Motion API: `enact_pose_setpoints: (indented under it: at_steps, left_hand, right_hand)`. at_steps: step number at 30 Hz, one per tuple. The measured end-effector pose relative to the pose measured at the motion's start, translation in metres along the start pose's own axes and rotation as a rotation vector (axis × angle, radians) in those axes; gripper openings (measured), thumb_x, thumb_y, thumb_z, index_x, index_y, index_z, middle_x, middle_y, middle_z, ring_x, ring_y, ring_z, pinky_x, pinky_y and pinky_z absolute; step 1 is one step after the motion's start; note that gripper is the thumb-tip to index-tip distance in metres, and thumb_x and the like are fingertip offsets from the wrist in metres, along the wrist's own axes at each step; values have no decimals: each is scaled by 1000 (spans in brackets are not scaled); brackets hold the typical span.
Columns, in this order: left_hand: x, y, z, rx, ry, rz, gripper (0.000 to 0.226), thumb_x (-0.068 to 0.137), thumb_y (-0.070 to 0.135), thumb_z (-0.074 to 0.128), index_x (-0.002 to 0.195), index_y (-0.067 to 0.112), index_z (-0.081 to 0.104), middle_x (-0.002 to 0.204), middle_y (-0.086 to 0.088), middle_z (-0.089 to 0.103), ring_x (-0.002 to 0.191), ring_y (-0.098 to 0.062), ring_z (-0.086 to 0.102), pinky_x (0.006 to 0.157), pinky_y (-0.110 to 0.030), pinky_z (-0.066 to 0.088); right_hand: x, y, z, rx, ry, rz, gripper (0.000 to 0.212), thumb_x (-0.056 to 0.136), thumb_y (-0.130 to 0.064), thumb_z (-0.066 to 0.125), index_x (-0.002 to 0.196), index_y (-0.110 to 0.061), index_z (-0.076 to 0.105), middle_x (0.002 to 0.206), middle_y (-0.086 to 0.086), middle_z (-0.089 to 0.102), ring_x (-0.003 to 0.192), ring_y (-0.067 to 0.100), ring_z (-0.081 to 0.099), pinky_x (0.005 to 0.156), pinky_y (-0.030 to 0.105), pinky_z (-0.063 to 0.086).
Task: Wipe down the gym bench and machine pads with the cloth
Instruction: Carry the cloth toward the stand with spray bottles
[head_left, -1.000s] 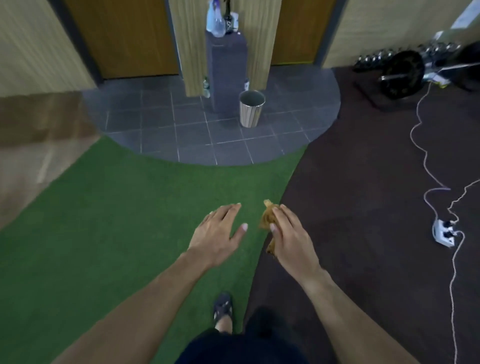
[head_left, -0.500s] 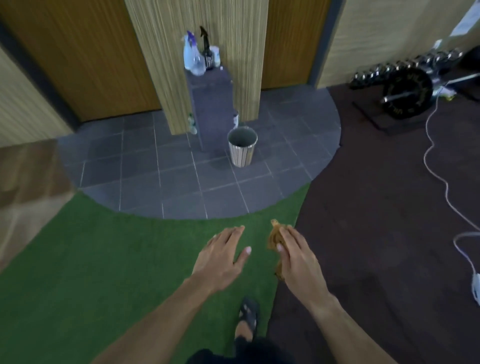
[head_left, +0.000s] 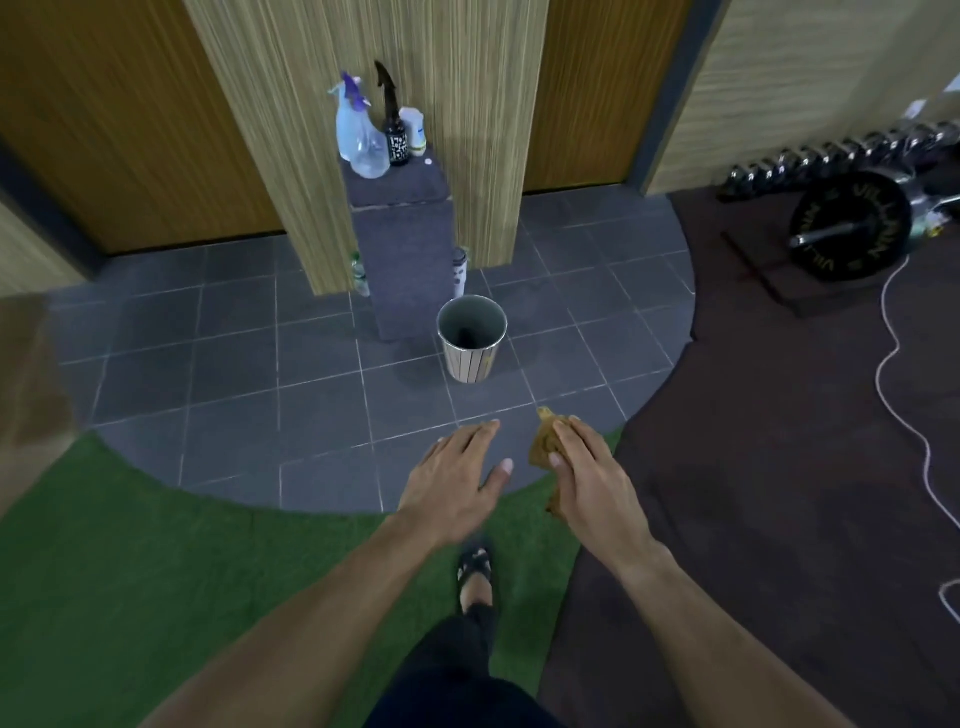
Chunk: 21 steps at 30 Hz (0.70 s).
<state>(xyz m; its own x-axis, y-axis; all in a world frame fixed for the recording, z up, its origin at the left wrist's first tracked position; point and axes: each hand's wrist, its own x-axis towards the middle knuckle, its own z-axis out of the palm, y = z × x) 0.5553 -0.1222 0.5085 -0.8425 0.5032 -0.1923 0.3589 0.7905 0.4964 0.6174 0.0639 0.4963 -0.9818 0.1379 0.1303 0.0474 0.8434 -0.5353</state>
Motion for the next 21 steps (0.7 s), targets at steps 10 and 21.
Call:
enact_pose_setpoints:
  at_steps: [10,21]
  left_hand:
    - [203,-8,-61,2,24,2,56,100,50,31,149,26,23,154,5,30,136,-22,34,102,-41,37]
    - [394,-59,-48,-85,13,-318,57,98,51,34,149,28,23,152,3,34,132,-27,40,99,-44,42]
  right_hand:
    - [204,45,-12,30,29,0,39,101,-20,46,138,-10,50,145,9,45,119,28,56,82,40,53]
    - [418,133,66,100,-262,-81,40,100,-15,47,139,-9,47,143,10,47,120,28,54,88,42,50]
